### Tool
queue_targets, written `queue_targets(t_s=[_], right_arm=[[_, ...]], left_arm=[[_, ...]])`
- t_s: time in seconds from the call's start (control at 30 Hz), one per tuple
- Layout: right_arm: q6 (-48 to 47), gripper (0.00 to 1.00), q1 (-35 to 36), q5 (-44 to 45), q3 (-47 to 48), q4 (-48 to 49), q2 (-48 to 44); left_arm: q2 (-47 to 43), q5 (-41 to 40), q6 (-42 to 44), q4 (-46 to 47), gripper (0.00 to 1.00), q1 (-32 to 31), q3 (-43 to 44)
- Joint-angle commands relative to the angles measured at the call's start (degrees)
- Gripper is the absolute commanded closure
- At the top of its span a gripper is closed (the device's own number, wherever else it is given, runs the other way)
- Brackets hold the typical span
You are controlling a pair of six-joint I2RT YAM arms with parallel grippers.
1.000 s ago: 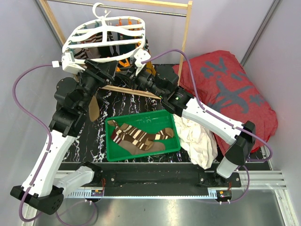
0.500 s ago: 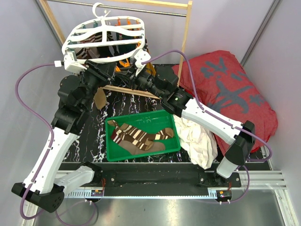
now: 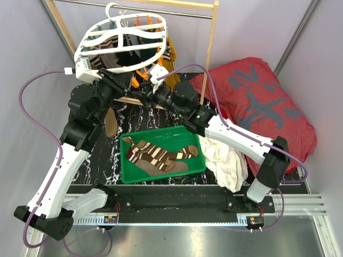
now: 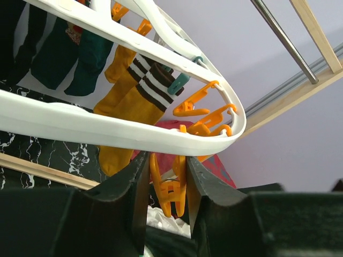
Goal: Clip the socks to the hanger
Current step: Open the clamp at the hanger.
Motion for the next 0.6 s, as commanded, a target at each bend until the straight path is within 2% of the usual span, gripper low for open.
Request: queue_targets(t_s=[0.0, 0.2, 0.43, 0.57], right_arm=[[0.65, 0.40, 0.27, 5.40, -3.22, -2.08, -4.07], [2.76, 0.27, 0.36, 6.74, -9.28, -6.91, -7.94], [4.43, 0.26, 0.27, 0.95, -16.14, -15.77, -8.21], [6.01, 0.27, 0.27, -6.07, -15.71, -21.24, -3.13]], left_arm=[[0.16, -2.14, 3.01, 2.55, 0.93, 0.07, 1.92], [1.83, -1.00, 8.36, 2.63, 0.99, -0.02, 2.00], [3.41, -0.64, 13.91, 1.76, 1.00, -0.02, 1.65], [3.94, -0.73, 15.93, 1.23, 1.00, -0.19, 1.74]])
